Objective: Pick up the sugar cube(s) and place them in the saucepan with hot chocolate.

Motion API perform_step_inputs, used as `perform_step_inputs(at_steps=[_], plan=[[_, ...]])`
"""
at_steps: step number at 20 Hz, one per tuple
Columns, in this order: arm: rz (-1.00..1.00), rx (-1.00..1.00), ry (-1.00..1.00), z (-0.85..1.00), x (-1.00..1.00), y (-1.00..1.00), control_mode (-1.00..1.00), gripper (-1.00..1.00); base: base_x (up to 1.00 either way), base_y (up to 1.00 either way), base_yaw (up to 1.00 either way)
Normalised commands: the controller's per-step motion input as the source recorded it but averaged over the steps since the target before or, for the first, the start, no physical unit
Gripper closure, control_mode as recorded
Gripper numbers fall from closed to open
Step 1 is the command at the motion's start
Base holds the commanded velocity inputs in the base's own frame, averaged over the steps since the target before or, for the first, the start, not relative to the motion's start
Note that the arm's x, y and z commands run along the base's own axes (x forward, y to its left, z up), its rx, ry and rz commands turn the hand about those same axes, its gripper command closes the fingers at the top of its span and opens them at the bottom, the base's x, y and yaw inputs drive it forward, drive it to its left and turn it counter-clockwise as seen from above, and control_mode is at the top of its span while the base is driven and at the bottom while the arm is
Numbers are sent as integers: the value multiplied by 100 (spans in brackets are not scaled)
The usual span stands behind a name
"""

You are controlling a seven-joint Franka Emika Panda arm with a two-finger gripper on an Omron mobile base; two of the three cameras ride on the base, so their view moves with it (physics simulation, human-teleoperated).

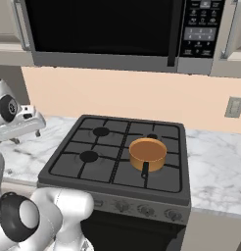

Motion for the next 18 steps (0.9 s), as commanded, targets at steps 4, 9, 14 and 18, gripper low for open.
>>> perform_step_inputs(at_steps=[4,9,14,18], plan=[[29,-13,13,-48,-6,94,-100,-100,0,0,0],[23,-3,10,-43,0,71,-100,-100,0,0,0],[15,0,5,-39,-6,49,-100,-100,0,0,0],[14,1,7,-39,-2,41,-100,-100,0,0,0]])
